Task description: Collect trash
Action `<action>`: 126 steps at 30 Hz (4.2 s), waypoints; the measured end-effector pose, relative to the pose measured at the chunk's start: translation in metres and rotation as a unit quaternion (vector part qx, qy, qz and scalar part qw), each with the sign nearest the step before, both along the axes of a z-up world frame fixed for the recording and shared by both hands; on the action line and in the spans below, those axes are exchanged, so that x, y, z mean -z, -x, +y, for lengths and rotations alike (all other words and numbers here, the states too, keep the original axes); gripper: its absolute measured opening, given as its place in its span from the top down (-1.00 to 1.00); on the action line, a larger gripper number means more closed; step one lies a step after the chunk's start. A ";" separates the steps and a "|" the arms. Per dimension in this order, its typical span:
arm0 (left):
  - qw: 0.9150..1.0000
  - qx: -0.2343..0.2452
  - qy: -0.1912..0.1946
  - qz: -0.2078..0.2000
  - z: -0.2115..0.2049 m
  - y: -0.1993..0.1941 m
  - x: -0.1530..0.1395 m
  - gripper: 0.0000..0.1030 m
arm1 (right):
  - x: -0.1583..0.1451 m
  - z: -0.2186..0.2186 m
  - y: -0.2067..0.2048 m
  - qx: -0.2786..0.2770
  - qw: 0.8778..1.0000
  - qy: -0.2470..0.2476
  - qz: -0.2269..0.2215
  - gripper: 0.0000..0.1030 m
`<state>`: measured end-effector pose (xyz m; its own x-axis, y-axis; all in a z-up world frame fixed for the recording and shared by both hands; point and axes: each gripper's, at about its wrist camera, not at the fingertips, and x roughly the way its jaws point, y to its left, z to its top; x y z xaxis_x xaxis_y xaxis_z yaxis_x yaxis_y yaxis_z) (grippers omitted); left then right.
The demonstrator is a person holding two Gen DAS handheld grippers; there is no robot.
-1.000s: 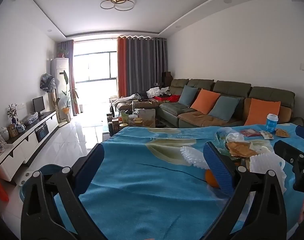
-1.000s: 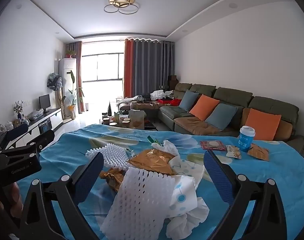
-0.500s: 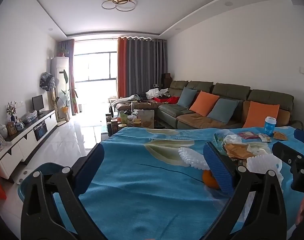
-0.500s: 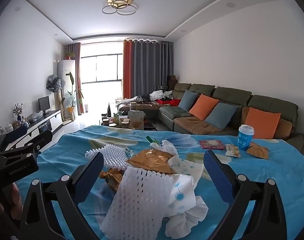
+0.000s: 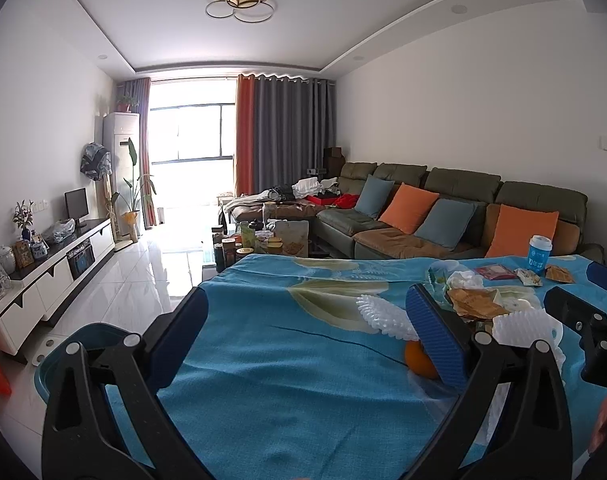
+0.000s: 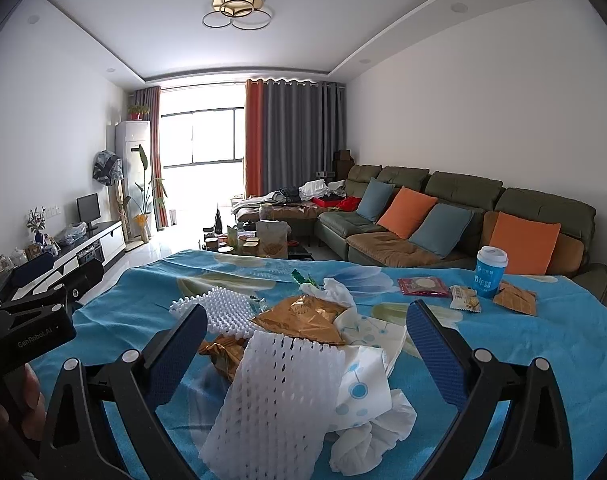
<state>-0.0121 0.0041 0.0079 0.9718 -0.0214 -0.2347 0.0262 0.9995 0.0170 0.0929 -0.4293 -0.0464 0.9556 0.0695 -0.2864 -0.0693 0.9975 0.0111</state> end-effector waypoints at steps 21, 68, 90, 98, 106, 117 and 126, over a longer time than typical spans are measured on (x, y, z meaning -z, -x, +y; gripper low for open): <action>1.000 0.000 0.001 -0.005 -0.005 0.000 0.000 -0.89 | 0.002 0.000 0.001 -0.001 1.000 -0.001 -0.001 -0.87; 1.000 0.012 0.005 0.002 -0.008 -0.001 0.006 -0.89 | 0.006 0.006 0.006 -0.003 1.000 -0.006 0.004 -0.87; 0.941 0.296 0.037 0.160 -0.075 -0.025 0.058 -0.68 | 0.031 -0.065 -0.013 0.001 0.990 -0.094 0.102 -0.43; 0.909 0.344 0.051 0.230 -0.097 -0.038 0.084 0.36 | 0.043 -0.074 -0.022 -0.047 0.979 -0.139 0.141 0.36; 0.904 0.361 0.060 0.222 -0.088 -0.031 0.078 0.76 | 0.037 -0.074 -0.020 -0.069 0.978 -0.139 0.138 0.67; 0.922 0.345 0.084 0.156 -0.029 -0.002 0.032 0.76 | -0.008 -0.069 -0.009 -0.076 0.987 -0.108 0.093 0.93; 0.951 0.265 0.098 0.121 0.042 0.009 0.007 0.76 | -0.047 -0.043 -0.007 -0.116 0.989 -0.086 0.044 0.99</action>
<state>-0.0214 0.0457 0.0005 0.7297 -0.5608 -0.3912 0.5075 0.8276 -0.2398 0.0996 -0.4724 0.0007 0.8805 0.3383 -0.3321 -0.2863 0.9378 0.1962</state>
